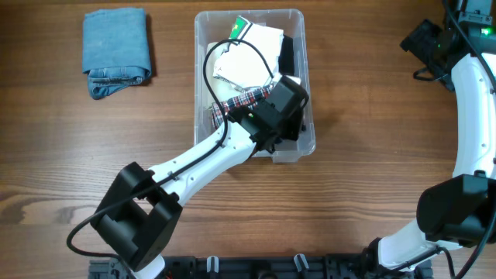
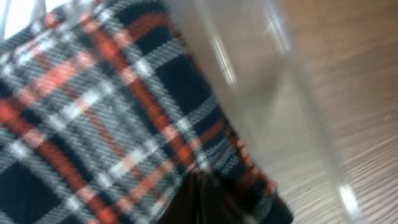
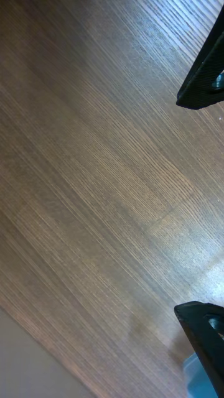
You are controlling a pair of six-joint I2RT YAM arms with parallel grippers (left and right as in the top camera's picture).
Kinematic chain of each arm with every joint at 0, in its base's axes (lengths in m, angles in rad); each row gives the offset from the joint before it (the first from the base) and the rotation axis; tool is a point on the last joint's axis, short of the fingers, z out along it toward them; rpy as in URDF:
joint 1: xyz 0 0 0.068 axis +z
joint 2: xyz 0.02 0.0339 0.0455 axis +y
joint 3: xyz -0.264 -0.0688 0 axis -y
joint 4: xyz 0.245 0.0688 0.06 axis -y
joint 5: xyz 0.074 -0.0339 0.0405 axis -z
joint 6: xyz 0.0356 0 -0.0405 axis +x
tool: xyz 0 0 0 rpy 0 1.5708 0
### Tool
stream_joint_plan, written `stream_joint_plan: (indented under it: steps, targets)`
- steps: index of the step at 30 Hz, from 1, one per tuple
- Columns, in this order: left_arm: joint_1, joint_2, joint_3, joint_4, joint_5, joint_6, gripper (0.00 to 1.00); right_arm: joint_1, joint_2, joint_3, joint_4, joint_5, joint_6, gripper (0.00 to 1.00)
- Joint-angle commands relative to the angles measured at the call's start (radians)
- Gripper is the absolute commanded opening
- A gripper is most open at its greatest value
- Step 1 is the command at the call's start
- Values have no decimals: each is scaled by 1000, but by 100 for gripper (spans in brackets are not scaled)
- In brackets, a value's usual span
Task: Pack container
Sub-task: 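Lower the plaid shirt into the bin and release it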
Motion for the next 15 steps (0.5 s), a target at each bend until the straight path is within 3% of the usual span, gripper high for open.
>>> stream_joint_plan:
  steps: [1, 11, 15]
  targets:
    - [10, 18, 7, -84, -18, 9, 4, 2, 1, -8, 3, -2, 15, 100]
    - [11, 18, 7, -263, -13, 10, 4, 2, 1, -8, 3, -2, 15, 100]
    - [10, 11, 8, -281, 13, 90, 4, 2, 1, -8, 3, -2, 15, 100]
